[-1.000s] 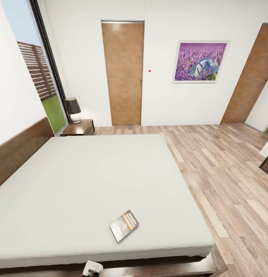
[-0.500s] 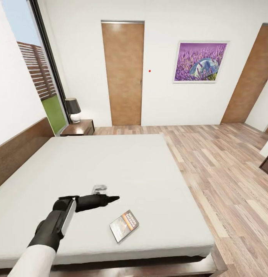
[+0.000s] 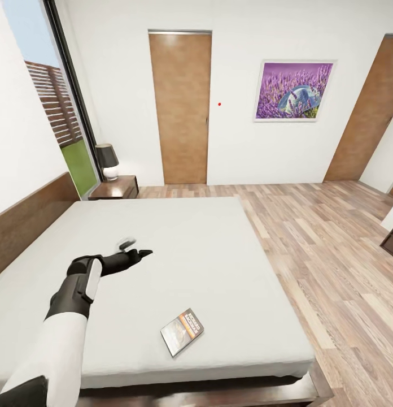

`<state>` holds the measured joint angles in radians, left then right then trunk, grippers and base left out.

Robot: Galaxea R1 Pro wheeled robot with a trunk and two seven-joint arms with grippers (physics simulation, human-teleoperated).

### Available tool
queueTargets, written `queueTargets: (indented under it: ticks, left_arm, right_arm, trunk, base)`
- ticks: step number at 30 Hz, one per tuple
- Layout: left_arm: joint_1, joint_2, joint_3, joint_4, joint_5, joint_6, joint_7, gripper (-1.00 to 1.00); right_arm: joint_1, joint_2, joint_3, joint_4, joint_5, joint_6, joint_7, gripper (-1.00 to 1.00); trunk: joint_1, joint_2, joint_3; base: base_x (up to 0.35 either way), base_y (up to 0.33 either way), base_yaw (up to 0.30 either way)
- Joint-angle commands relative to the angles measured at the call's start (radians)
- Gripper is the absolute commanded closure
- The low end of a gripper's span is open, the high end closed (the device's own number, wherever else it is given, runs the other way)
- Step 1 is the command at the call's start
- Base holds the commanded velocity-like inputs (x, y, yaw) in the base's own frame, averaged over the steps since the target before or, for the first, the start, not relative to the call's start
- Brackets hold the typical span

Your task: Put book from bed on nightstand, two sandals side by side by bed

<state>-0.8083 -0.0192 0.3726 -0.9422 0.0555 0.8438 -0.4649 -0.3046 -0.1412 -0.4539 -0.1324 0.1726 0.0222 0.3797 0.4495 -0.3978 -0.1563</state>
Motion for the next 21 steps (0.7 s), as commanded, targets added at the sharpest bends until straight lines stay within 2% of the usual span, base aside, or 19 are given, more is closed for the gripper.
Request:
queueTargets:
  ticks: [1, 5, 8, 21]
  left_arm:
    - [-0.003, -0.007, 0.019, 0.065, 0.01, -0.011, 0.033, -1.0]
    - [-0.005, -0.02, 0.038, 0.201, 0.04, -0.124, 0.082, -1.0]
    - [-0.006, -0.028, 0.042, 0.235, 0.059, -0.163, 0.093, -1.0]
    - [-0.006, -0.057, 0.042, 0.312, 0.07, -0.195, 0.099, -1.0]
  right_arm:
    - [-0.001, 0.0, -0.009, -0.001, 0.009, 0.002, 0.006, -1.0]
    - [-0.001, 0.0, -0.009, -0.001, 0.009, 0.002, 0.007, -1.0]
    - [-0.001, 0.0, -0.009, -0.001, 0.009, 0.002, 0.008, -1.0]
    - [-0.001, 0.0, -0.009, -0.001, 0.008, 0.002, 0.008, -1.0]
  trunk:
    - [0.001, -0.002, -0.002]
    - [0.001, -0.002, -0.002]
    - [0.001, -0.002, -0.002]
    - [0.001, -0.002, -0.017]
  base:
    - [0.0, 0.0, 0.0]
    - [0.0, 0.0, 0.0]
    - [0.0, 0.0, 0.0]
    - [0.0, 0.0, 0.0]
